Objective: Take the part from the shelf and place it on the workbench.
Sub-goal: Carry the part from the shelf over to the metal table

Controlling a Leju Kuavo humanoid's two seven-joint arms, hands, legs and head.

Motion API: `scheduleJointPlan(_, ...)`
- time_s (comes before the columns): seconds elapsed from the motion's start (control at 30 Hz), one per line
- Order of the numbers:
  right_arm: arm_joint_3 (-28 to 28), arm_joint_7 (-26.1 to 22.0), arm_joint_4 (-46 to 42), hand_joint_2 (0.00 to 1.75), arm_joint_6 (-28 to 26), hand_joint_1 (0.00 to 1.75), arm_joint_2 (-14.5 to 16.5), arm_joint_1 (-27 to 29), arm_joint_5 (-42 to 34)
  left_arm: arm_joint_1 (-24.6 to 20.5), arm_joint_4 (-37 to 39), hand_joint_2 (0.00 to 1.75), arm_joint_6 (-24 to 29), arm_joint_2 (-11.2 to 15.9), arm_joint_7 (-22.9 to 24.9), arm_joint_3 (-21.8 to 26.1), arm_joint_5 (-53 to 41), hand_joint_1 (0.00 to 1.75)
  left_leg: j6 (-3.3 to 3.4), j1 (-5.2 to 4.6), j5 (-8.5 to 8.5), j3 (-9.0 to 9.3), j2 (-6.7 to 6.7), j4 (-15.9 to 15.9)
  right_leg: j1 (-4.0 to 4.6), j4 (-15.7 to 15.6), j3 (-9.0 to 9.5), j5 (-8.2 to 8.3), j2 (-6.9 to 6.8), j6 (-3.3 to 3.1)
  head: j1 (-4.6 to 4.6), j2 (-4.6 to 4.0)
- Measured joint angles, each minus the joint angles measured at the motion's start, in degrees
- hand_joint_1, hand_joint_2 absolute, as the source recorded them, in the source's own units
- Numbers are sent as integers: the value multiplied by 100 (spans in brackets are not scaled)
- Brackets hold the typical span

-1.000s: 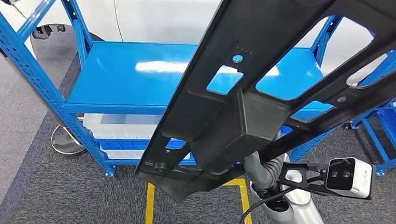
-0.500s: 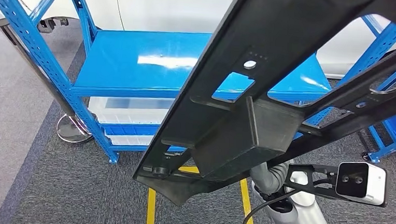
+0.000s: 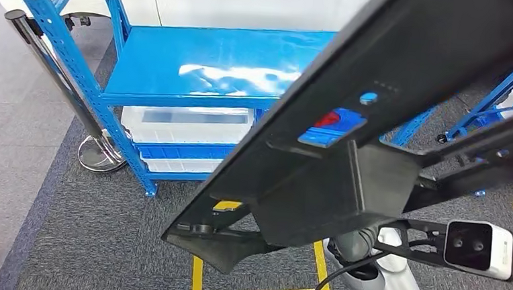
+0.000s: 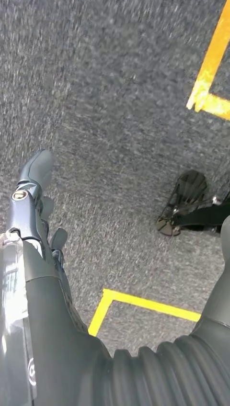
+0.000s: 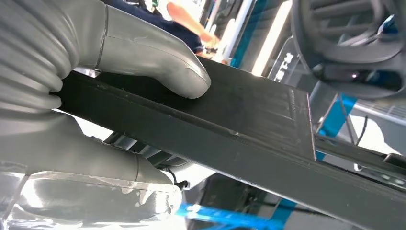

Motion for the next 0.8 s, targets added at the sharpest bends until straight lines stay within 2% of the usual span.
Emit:
scheduleJointPlan(0.03,-24,-67,-31,175,16,175,-4,67,26,4,0,175,-20,3,11,1,1,0,45,11,39,-20,24,-9,-7,80,-39,-71,11,29,7,1)
scheduleJointPlan(0.07,-53,-134,-63,175,34,175,-11,140,67,7,0,175,-44,7,21,2,10,0,85,26,81,-46,56,-23,-15,277,-121,-224,22,58,16,1)
scheduleJointPlan(0.13,-111,-243,-121,175,74,175,-25,302,186,11,0,175,-108,21,34,10,43,0,132,27,145,-123,118,-22,-36,1011,-410,-686,30,109,38,1)
scheduleJointPlan(0.17,-135,-274,-148,175,92,175,-31,385,253,14,0,175,-134,33,40,16,63,0,136,24,170,-164,147,-16,-46,1395,-547,-869,30,129,41,1)
scheduleJointPlan(0.2,-152,-291,-171,175,105,175,-35,462,319,17,0,175,-153,45,45,21,76,0,134,21,188,-200,178,-8,-56,1632,-611,-957,29,143,42,1)
scheduleJointPlan(0.23,-163,-296,-196,175,115,175,-39,524,389,21,0,175,-166,60,50,26,84,0,128,19,199,-228,211,5,-63,1645,-560,-937,25,147,43,0)
scheduleJointPlan(0.27,-169,-296,-222,175,123,175,-43,570,463,22,0,175,-181,74,54,28,87,0,121,19,203,-245,246,18,-68,1415,-387,-819,11,142,43,1)
scheduleJointPlan(0.33,-175,-290,-277,175,135,175,-53,611,623,17,0,175,-222,104,60,32,83,0,93,9,193,-255,316,44,-50,590,133,-535,-113,94,43,0)
scheduleJointPlan(0.37,-174,-285,-301,175,136,175,-57,615,701,15,0,175,-241,121,72,34,80,0,66,-3,188,-260,345,56,-27,258,316,-457,-178,51,42,0)
scheduleJointPlan(0.4,-173,-282,-318,175,128,175,-61,614,776,10,0,175,-256,139,90,37,78,0,37,-15,186,-266,378,64,-2,71,405,-435,-224,8,39,0)
scheduleJointPlan(0.47,-169,-280,-341,175,79,175,-75,604,903,-8,0,175,-268,175,141,40,75,0,-25,-30,190,-270,450,66,32,8,391,-439,-188,-68,37,1)
scheduleJointPlan(0.5,-167,-280,-350,175,50,175,-83,594,943,-19,0,175,-271,193,162,41,75,0,-54,-22,172,-270,463,72,21,-10,389,-422,-150,-103,36,1)
scheduleJointPlan(0.57,-156,-282,-368,175,4,175,-94,550,976,-25,0,175,-270,230,191,45,76,0,-111,0,-5,-357,317,289,-6,-63,394,-379,-76,-180,34,1)
scheduleJointPlan(0.63,-134,-282,-378,175,-72,175,-102,507,980,-15,0,175,-248,268,228,49,71,0,-150,15,-382,-657,109,963,-14,-84,384,-348,-1,-233,29,1)
scheduleJointPlan(0.67,-119,-277,-384,175,-136,175,-109,498,987,-10,0,175,-230,284,249,49,56,0,-164,16,-550,-841,69,1366,-10,-78,371,-341,41,-244,29,0)
scheduleJointPlan(0.7,-105,-261,-404,175,-229,175,-120,500,1014,-4,0,175,-215,302,263,49,31,0,-174,17,-636,-980,53,1666,-7,-67,359,-336,92,-248,29,0)
scheduleJointPlan(0.73,-94,-239,-444,175,-335,175,-133,516,1062,1,0,175,-209,321,271,48,-5,0,-178,18,-607,-1026,48,1763,-6,-51,350,-334,147,-248,29,0)
scheduleJointPlan(0.77,-86,-214,-507,175,-443,175,-150,544,1124,4,0,175,-217,346,270,44,-49,0,-177,22,-467,-960,44,1622,-7,-33,344,-333,203,-245,28,0)
scheduleJointPlan(0.8,-83,-194,-586,175,-539,175,-173,581,1183,4,0,175,-232,377,267,38,-91,0,-171,31,-250,-795,11,1274,-8,-12,340,-335,261,-235,28,0)
